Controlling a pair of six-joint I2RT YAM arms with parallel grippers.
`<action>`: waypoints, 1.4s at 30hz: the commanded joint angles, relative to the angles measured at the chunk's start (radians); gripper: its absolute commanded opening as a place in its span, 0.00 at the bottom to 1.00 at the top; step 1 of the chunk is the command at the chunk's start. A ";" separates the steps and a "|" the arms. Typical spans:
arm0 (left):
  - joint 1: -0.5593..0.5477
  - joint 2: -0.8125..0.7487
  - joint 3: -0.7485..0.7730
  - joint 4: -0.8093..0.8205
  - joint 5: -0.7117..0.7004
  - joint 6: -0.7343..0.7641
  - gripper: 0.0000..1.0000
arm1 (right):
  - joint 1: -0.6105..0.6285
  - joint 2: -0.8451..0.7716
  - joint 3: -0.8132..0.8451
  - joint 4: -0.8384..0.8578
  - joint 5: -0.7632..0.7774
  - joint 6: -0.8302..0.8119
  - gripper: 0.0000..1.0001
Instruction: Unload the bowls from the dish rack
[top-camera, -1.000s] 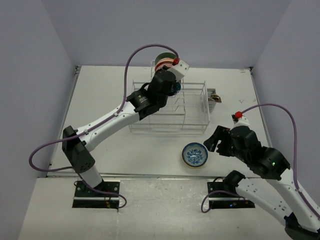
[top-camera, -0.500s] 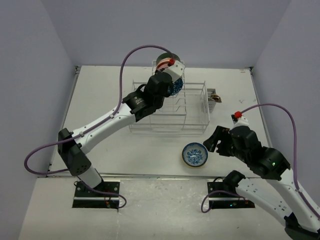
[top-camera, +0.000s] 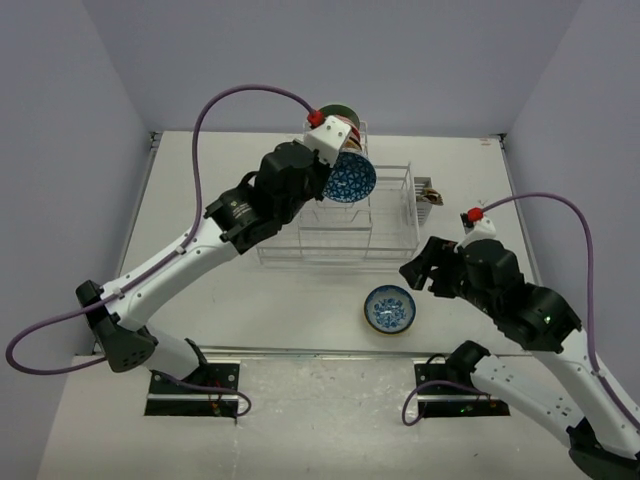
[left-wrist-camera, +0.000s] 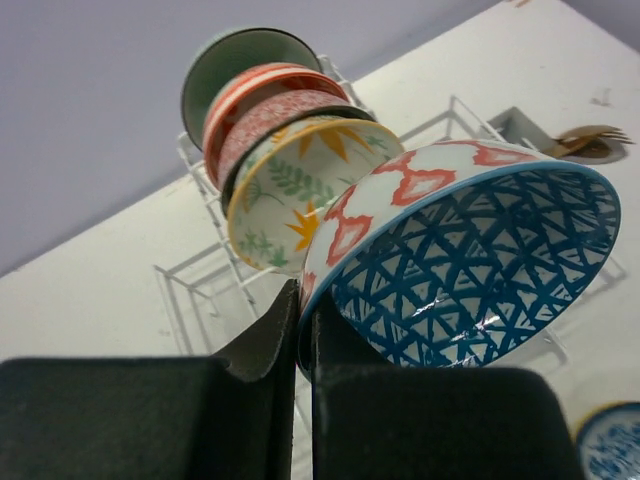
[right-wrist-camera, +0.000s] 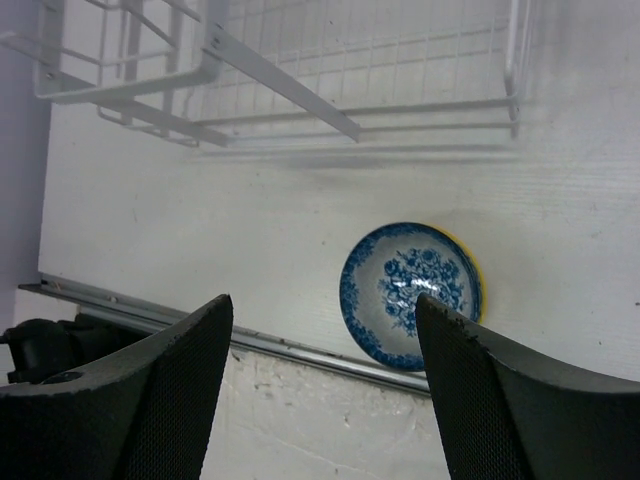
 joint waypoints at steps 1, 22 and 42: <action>-0.006 -0.048 0.062 -0.053 0.162 -0.176 0.00 | 0.003 0.086 0.145 0.091 -0.006 -0.084 0.74; -0.051 0.068 0.163 -0.297 0.268 -0.459 0.00 | 0.017 0.482 0.480 0.071 0.135 -0.263 0.50; -0.062 0.038 0.174 -0.211 0.374 -0.491 0.00 | 0.025 0.490 0.451 0.078 0.211 -0.262 0.00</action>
